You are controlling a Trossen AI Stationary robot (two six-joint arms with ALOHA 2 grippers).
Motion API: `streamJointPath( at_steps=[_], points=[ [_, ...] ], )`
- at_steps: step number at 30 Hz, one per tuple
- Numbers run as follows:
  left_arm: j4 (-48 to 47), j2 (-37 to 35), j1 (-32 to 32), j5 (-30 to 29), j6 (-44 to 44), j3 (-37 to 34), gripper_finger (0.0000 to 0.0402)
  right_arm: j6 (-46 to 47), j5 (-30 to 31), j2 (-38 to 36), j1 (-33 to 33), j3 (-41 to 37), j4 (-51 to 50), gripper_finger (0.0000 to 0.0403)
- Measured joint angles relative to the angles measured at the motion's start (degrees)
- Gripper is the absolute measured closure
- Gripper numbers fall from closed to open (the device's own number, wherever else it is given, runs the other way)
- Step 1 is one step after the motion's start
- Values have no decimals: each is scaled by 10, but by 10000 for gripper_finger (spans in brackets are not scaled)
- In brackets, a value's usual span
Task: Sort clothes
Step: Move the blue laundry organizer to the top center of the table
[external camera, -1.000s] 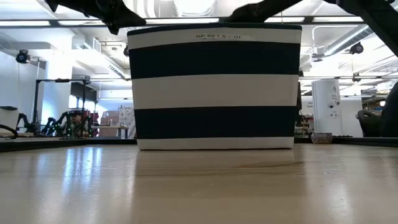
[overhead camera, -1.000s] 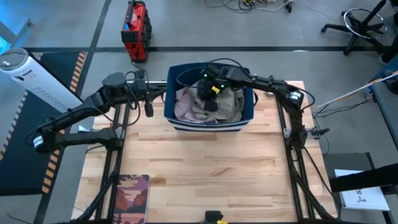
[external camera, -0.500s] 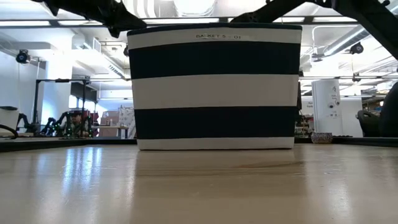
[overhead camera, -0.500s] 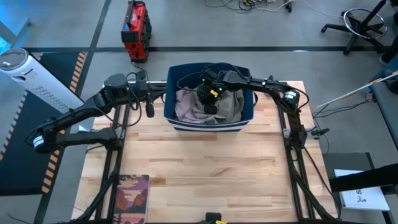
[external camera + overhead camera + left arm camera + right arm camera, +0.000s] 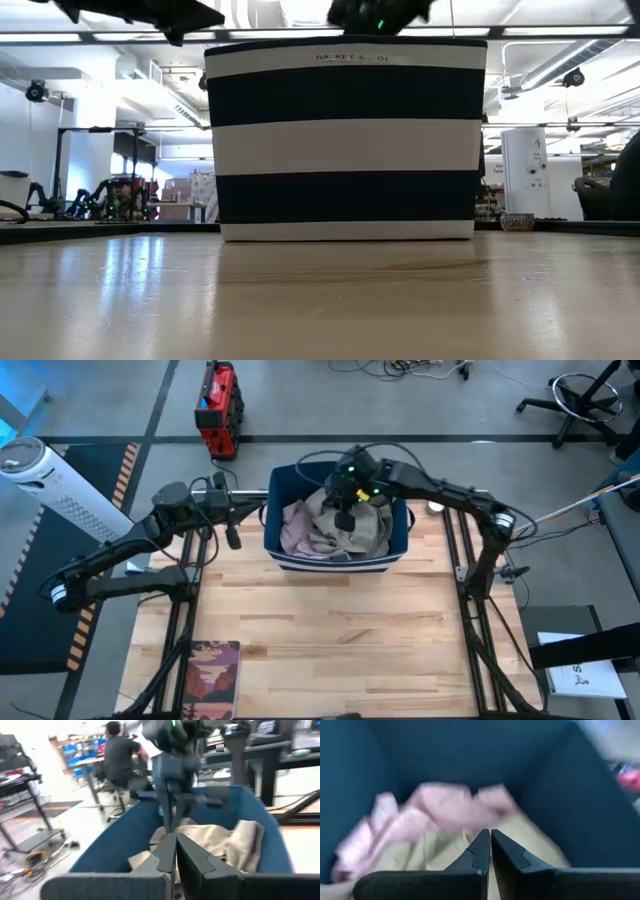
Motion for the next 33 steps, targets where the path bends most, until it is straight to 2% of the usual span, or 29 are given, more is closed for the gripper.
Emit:
streamJointPath(
  at_steps=[4, 7, 15, 19, 22, 24, 27, 30, 33],
  points=[
    [13, -40, 0, 25, -7, -27, 402, -25, -1, -70, 10, -24, 22, 403],
    [10, -77, 0, 25, -15, -59, 402, -38, -2, -138, 20, -76, 37, 403],
    [7, -168, 0, 25, -37, -143, 402, 9, 3, -377, 24, -341, 164, 403],
    [-3, -198, 0, 28, -41, -167, 402, 33, 34, -503, 24, -457, 216, 403],
    [-4, -215, 0, 74, -44, -180, 402, 54, 31, -585, 24, -514, 245, 403],
    [-3, -222, -2, 124, -45, -183, 402, 64, 14, -630, 31, -538, 252, 403],
    [2, -223, -11, 197, -44, -185, 402, 69, 11, -671, 59, -562, 245, 403],
    [2, -210, -35, 203, -44, -190, 402, 85, 27, -676, 105, -576, 240, 403],
    [1, -179, -67, 201, -43, -190, 402, 95, 83, -653, 167, -582, 235, 403]
  ],
)
